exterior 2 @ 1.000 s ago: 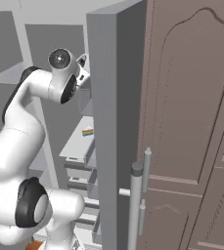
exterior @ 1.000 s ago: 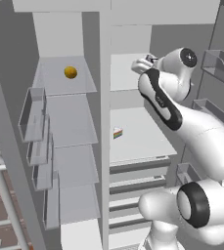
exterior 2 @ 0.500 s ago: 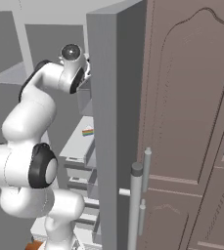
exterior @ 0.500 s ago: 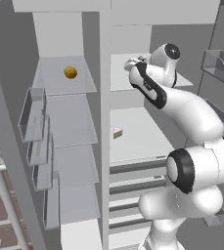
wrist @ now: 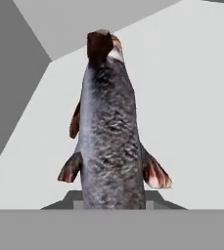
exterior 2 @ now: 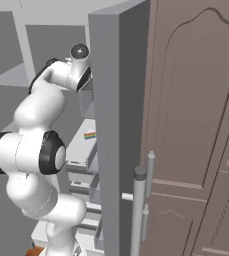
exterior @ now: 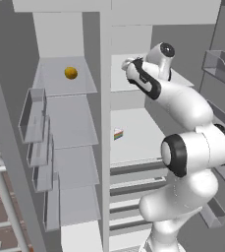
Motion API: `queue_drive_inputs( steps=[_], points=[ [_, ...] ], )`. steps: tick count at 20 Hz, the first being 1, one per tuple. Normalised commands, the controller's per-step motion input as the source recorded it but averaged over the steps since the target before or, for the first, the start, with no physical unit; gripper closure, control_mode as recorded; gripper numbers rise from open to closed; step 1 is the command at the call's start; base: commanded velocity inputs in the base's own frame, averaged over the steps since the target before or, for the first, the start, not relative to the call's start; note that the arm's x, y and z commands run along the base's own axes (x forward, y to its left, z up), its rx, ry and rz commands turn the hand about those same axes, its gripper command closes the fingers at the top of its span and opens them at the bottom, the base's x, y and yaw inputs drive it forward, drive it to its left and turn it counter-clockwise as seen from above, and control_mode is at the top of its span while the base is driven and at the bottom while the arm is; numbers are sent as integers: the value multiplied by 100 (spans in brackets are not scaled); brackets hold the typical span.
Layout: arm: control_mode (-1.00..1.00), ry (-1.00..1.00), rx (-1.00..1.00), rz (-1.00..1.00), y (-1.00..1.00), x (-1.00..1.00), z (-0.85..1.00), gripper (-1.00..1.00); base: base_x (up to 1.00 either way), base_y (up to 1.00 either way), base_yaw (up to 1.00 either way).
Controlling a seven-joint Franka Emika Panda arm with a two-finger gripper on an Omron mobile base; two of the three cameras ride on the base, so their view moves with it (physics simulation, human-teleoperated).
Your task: Pick up the frozen fish from the freezer, place it on any shelf in the fridge, and close the fridge and freezer doors when done.
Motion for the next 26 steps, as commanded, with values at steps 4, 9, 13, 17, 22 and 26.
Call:
queue_drive_inputs(
  steps=[4,9,13,17,22,26],
  points=[
    [-100,0,-8,0,2,12,-28,-100,0,0,0],
    [-100,-3,-5,0,6,-57,-3,-100,0,0,0],
    [-100,-15,-2,-3,0,-100,1,-100,0,0,0],
    [-100,-11,-3,0,0,-100,0,-100,0,0,0],
    [-100,-4,-8,0,7,-100,0,-100,0,0,0],
    [-100,-2,-17,-1,1,-99,-9,-100,0,0,0]
  ],
)
